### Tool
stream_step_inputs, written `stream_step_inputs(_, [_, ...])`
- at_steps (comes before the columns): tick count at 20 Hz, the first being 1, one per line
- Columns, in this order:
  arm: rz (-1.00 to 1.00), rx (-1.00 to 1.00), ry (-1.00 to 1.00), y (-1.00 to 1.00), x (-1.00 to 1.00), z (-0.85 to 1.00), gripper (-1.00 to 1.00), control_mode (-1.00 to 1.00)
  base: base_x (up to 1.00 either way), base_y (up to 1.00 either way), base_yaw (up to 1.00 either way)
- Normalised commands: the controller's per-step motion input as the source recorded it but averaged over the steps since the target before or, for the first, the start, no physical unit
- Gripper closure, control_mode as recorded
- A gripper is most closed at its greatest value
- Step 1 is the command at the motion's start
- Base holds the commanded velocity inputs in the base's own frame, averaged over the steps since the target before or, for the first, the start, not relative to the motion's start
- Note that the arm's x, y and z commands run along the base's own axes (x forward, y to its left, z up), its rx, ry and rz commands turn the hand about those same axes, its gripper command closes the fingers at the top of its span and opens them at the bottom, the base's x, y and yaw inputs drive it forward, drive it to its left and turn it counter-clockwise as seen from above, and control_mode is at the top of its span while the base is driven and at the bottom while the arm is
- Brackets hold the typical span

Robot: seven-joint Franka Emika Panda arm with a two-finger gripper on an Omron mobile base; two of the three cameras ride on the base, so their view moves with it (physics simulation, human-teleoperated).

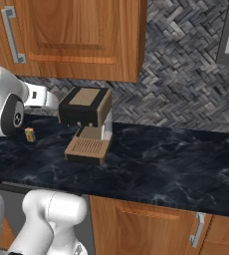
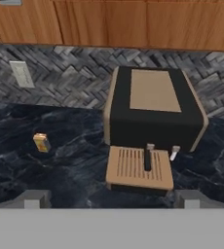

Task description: Pick the bar soap and dish brush from the cabinet and place them on the counter.

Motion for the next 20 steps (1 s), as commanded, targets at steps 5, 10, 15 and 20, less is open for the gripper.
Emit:
stream_step_inputs(5, [0.0, 0.0, 0.0, 0.19, -0.03, 0.35, -1.0, -1.0, 0.0, 0.0, 0.0])
stream_step_inputs(10, [0.0, 0.0, 0.0, 0.22, 0.0, 0.19, -1.0, -1.0, 0.0, 0.0, 0.0])
stream_step_inputs(15, [0.0, 0.0, -0.07, 0.2, -0.04, 0.11, -1.0, -1.0, 0.0, 0.0, 0.0])
stream_step_inputs(20, [0.0, 0.0, 0.0, 0.27, 0.0, 0.23, -1.0, -1.0, 0.0, 0.0, 0.0])
